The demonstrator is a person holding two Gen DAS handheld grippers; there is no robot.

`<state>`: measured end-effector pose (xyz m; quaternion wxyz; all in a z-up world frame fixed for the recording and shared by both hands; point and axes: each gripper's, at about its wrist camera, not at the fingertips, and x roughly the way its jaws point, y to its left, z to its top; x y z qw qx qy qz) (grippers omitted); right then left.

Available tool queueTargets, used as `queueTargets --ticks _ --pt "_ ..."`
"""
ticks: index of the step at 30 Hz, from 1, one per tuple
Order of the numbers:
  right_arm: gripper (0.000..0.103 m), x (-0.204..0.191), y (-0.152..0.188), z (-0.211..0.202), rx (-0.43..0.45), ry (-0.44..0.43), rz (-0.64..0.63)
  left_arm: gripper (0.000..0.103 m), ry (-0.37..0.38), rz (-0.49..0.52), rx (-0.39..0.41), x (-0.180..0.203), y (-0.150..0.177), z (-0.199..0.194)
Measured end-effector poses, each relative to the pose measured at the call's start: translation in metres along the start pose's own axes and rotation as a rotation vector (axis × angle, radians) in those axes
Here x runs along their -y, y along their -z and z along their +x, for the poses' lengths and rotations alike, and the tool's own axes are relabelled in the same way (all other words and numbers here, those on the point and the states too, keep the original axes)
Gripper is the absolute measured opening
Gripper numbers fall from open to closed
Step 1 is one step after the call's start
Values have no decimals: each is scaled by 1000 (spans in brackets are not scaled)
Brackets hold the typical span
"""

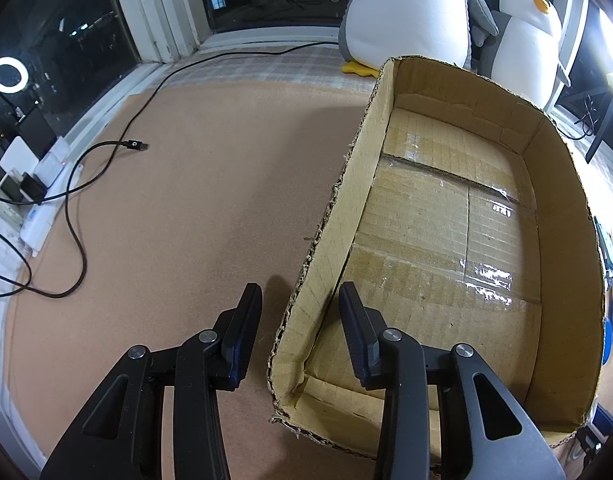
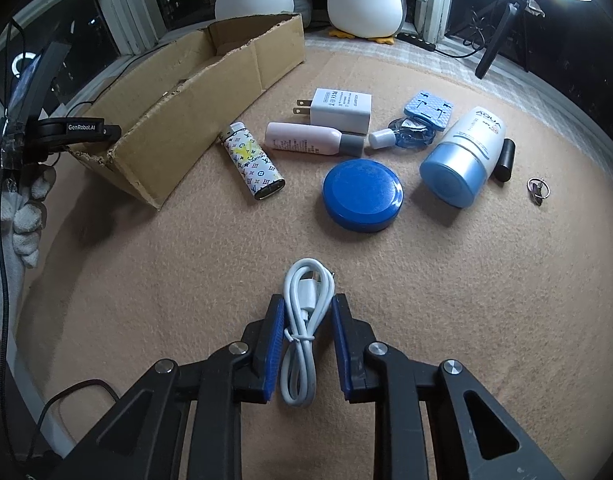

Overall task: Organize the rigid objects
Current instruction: 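Grasp the white USB cable with the right tool and drop it into the box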

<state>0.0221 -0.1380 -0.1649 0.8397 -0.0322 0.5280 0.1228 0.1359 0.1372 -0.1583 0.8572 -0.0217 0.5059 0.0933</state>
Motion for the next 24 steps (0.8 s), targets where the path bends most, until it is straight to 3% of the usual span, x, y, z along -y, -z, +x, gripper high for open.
queueTargets --ticks 9,24 --pt "20 -1 -19 -27 67 -29 16 37 4 -5 -1 1 1 0" --pt "20 -56 -108 -59 209 -166 -56 37 10 -6 -1 -1 0 0"
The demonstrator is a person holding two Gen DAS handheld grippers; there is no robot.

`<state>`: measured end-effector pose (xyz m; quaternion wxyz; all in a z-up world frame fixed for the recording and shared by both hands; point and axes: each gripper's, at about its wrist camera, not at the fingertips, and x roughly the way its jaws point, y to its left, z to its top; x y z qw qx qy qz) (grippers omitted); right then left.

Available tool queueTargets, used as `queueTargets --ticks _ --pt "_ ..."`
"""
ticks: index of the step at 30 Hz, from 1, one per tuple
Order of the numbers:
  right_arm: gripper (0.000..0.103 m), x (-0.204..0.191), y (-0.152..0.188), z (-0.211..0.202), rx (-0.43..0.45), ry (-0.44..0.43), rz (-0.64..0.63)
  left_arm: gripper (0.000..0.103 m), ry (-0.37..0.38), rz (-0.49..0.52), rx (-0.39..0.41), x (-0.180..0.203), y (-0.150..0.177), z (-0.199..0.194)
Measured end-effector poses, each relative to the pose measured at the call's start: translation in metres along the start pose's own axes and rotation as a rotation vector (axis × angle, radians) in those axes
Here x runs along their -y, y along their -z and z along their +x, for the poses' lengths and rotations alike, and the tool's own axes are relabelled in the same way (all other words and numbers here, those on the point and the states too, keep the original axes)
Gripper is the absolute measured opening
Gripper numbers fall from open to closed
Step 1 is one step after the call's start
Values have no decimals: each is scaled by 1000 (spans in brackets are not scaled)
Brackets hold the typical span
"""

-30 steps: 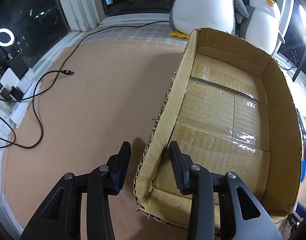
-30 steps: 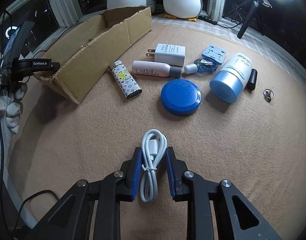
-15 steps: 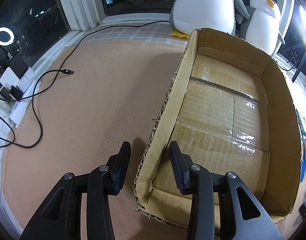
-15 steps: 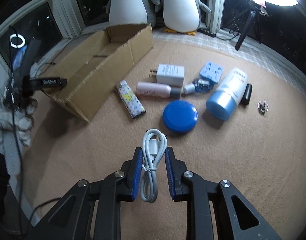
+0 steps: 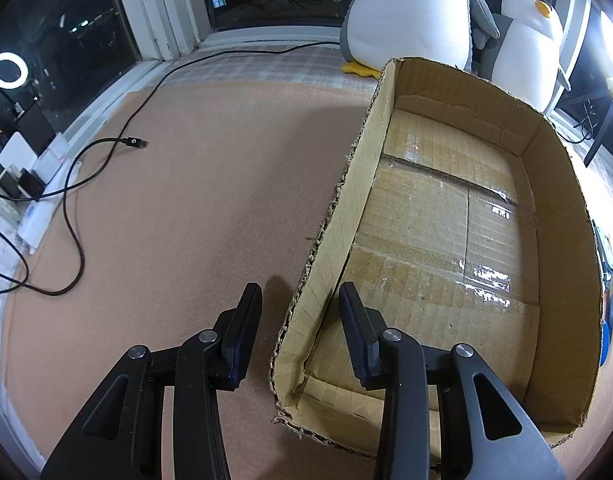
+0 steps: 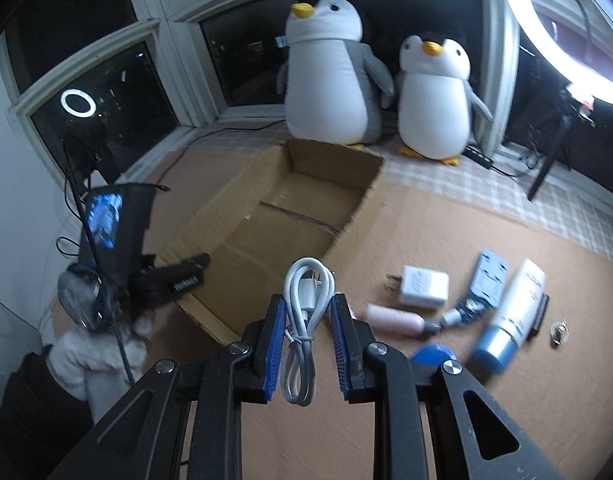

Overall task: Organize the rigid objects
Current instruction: 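Grasp the white USB cable with the right tool and drop it into the box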

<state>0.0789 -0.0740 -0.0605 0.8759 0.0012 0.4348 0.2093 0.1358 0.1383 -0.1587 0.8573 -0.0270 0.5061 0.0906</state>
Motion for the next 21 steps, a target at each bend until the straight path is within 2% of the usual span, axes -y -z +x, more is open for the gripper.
queueTargets --ticks 10,21 --pt "20 -32 -29 43 -24 -36 -48 37 0 0 2 0 0 0" --pt "20 -52 -36 71 -55 -36 -89 37 0 -5 3 -1 0 0"
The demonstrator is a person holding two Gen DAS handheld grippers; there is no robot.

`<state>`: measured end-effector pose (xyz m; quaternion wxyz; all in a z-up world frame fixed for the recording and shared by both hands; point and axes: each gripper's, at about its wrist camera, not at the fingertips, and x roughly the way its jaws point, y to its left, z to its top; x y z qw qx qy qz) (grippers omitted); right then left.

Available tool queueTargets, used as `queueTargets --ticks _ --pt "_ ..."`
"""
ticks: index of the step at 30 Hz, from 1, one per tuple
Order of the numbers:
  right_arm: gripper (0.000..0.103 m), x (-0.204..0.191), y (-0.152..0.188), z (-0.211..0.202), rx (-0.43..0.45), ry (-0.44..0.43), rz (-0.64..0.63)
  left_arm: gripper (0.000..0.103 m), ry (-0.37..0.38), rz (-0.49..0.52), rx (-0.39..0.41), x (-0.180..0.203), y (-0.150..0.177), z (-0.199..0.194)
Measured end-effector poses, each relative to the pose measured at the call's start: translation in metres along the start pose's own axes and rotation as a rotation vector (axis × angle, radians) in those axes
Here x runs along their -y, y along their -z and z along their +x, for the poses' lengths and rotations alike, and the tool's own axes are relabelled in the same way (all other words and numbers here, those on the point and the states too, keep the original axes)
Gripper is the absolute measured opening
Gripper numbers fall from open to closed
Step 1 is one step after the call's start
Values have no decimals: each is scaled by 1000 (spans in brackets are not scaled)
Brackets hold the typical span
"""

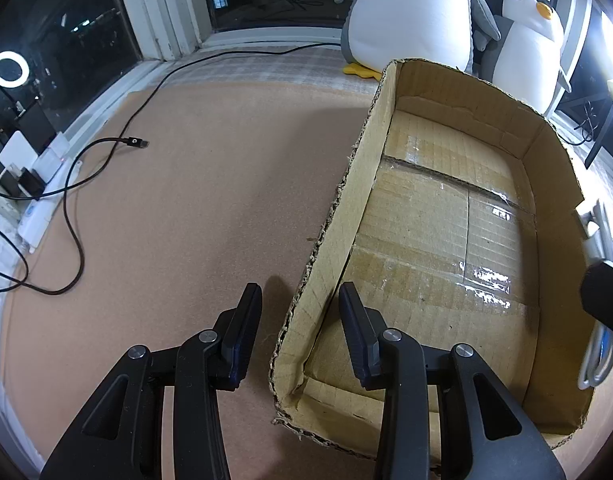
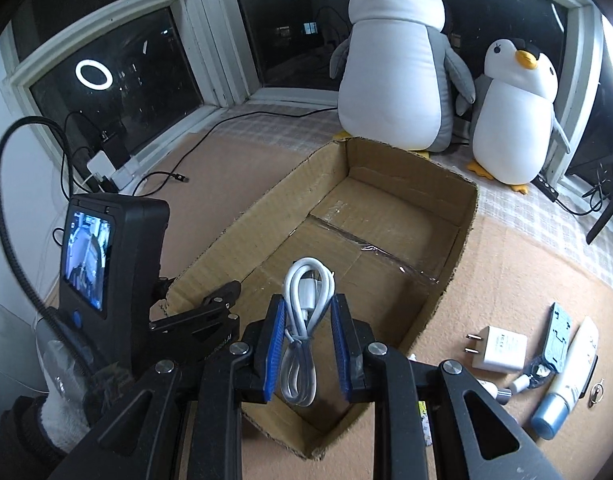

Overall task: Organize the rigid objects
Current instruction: 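Grasp the white USB cable with the right tool and drop it into the box, then move the right tool over to the key ring beside the sunscreen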

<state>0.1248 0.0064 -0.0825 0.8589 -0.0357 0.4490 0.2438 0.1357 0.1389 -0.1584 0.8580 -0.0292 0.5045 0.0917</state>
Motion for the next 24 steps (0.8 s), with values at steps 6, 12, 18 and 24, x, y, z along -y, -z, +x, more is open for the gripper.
queueTargets --ticks 6,12,18,24 --pt "23 2 -1 6 -10 5 -3 37 -4 1 1 1 0 0" --pt "61 4 -2 -2 24 19 -3 37 -9 4 2 1 0 0" --pt "61 10 -2 -7 31 24 14 37 -12 5 3 2 0 0" --pt "61 22 0 -17 39 30 33 37 -15 6 2 2 0 0"
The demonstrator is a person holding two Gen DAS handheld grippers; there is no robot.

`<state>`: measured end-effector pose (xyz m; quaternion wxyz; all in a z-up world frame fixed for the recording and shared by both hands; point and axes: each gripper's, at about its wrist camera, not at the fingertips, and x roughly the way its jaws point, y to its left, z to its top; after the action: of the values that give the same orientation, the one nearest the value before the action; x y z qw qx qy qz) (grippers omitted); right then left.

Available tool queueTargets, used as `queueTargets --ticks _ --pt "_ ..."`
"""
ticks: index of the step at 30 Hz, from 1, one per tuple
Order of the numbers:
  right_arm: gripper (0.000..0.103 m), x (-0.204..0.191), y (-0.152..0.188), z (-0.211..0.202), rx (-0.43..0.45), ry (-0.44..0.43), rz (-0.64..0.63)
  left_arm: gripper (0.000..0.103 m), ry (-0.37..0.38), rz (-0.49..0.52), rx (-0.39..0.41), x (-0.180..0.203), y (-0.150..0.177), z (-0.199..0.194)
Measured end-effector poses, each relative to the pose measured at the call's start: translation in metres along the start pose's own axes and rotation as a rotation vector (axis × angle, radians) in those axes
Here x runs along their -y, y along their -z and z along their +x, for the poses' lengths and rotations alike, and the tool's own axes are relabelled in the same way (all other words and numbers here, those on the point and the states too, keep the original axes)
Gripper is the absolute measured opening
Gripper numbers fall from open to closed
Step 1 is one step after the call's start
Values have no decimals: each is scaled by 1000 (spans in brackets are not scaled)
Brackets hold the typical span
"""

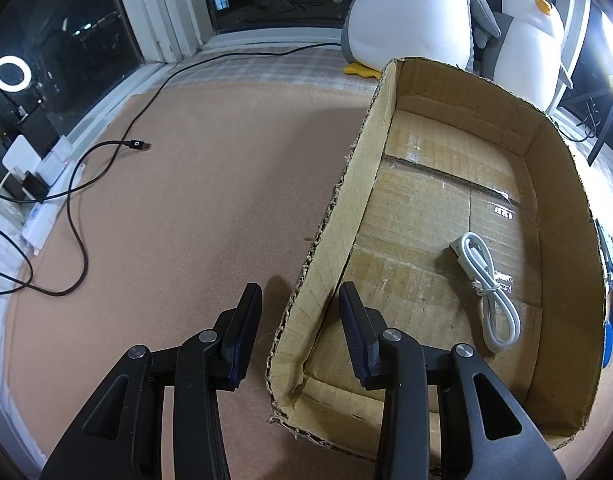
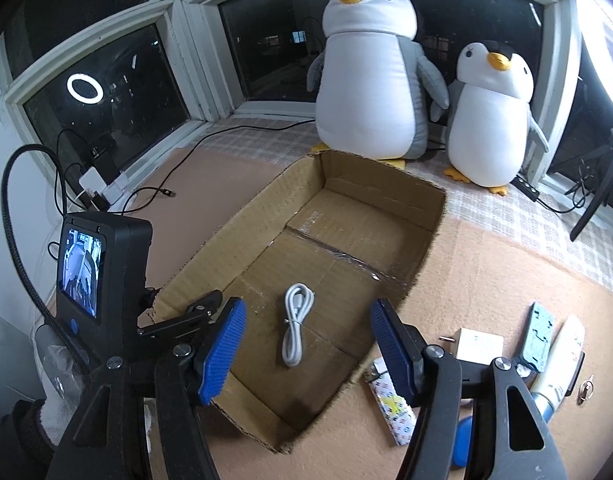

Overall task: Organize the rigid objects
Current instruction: 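Move the right tool over to the key ring beside the sunscreen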

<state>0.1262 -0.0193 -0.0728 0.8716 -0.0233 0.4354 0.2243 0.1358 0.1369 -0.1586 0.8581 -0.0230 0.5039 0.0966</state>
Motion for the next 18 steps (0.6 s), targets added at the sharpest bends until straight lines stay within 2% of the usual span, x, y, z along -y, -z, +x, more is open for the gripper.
queueTargets --ticks 7,18 --pt "61 29 11 -19 13 16 46 37 -4 -1 -1 0 0 -1" --pt "61 107 40 -59 41 77 202 37 -18 7 -1 2 -1 -1"
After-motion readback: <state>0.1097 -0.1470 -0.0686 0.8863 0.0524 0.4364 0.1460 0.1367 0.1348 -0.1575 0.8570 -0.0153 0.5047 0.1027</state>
